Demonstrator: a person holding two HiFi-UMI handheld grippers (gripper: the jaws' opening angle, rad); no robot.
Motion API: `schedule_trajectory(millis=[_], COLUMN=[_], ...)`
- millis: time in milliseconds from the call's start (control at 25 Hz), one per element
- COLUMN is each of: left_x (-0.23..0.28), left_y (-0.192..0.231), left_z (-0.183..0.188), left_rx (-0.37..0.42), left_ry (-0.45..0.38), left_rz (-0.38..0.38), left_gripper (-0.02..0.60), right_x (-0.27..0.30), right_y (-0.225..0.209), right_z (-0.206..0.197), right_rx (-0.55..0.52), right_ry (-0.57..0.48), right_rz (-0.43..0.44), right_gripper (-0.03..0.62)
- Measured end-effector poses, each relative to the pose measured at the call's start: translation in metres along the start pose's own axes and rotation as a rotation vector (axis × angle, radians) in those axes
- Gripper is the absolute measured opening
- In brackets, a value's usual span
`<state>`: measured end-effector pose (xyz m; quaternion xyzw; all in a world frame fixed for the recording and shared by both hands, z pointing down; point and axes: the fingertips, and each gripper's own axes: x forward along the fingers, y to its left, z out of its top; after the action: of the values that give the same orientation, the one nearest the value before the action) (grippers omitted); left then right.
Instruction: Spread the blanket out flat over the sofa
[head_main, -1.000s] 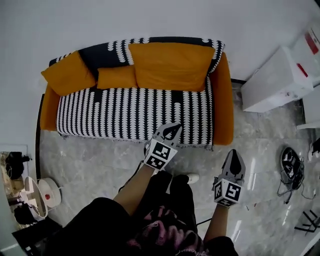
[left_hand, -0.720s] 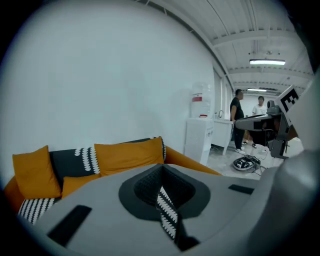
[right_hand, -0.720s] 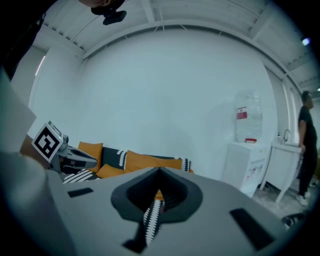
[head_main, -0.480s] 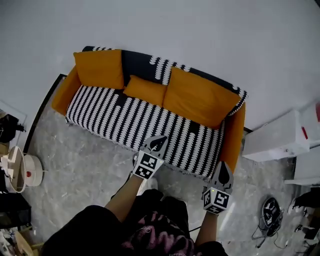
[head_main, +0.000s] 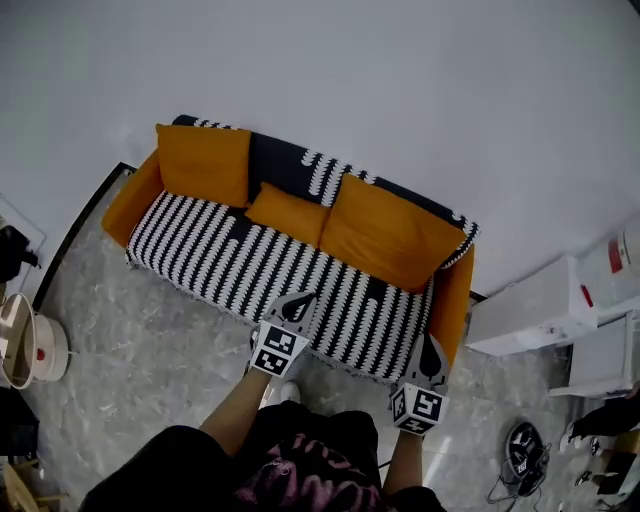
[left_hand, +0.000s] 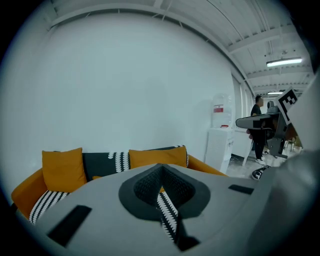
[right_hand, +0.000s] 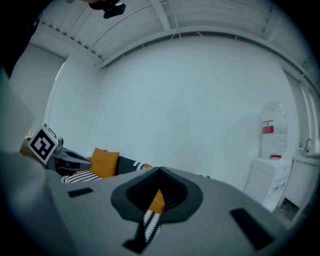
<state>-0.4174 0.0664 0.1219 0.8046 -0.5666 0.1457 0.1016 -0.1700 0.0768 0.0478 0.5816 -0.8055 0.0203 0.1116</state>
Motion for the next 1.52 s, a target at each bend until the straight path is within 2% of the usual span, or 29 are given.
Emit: schedule_trajectory(millis=[440, 720, 880, 1040, 1160, 1520], left_x=[0.011, 0.025, 0.03, 0.03, 0.03, 0.043], left_y=[-0.028, -0.053, -0.061, -0.066, -0.065, -0.057], left_z=[0.07, 0.105, 0.123, 0.134, 0.132, 0.138], left_rx=[0.021, -0.01, 0.026, 0.041, 0.021, 0.021], left_ry=[-0.101, -0.146, -0.175, -0.191, -0.18, -0.2], left_rz=[0.028, 0.056, 0.079, 0.091, 0.102, 0.116], left_gripper=[0.011, 0.011, 0.011, 0.011, 0.011, 0.011], right_x=[0.005, 0.013, 0.016, 0.017, 0.018, 0.041], right_y=[-0.037, -0.083, -0.096, -0.101, -0.1, -0.1], right_z=[0.038, 0.066, 0.071, 0.073, 0.073, 0.073], right_rx=[-0.037, 0.007, 0.001, 0.014, -0.018, -0.004], right_ry=[-0.09, -0.156, -0.165, -0.179, -0.186, -0.184], right_rz=[0.048, 0.059, 0.069, 0.086, 0.1, 0.121], right_gripper=[0.02, 0.02, 0.02, 0.02, 0.02, 0.02])
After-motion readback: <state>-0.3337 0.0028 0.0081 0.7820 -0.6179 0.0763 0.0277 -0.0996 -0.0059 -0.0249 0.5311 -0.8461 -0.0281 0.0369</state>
